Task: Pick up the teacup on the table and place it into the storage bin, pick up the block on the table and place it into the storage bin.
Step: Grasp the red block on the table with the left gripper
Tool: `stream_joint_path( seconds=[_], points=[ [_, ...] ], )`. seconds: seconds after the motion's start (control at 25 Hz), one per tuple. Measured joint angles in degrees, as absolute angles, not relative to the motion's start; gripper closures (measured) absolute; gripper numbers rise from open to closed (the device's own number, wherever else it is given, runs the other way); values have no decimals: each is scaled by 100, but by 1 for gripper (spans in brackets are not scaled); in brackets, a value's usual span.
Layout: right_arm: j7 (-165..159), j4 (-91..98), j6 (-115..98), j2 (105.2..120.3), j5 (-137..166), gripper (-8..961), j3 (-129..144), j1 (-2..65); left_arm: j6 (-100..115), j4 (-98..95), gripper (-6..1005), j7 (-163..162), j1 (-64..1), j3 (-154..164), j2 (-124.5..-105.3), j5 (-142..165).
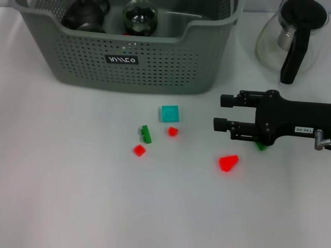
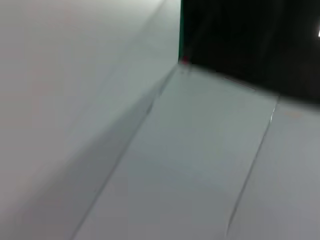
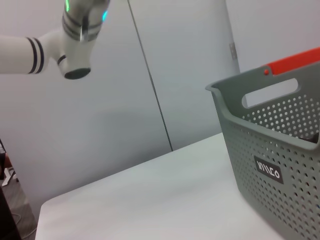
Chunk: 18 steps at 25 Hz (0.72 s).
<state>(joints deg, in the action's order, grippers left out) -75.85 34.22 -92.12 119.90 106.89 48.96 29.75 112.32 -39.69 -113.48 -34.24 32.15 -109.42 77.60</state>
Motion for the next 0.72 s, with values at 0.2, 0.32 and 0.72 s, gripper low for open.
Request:
stream_joint_path(
  seconds=[0.2, 0.32, 0.72],
  points=[
    [-7585, 3416, -9210, 11988, 10693, 279, 4896, 2987, 11222, -4951, 223, -11061, -3220, 3732, -11103, 9821],
    [-7590, 3416, -9210, 11989, 10696, 279, 4896, 2985, 11175, -5318, 227, -10897, -3229, 4133, -11203, 10966],
    [-7628, 3423, -9214, 11976, 10674, 279, 4896, 2959, 10630, -7405, 239, -11248, -3238, 5408, -12382, 14142]
  ],
)
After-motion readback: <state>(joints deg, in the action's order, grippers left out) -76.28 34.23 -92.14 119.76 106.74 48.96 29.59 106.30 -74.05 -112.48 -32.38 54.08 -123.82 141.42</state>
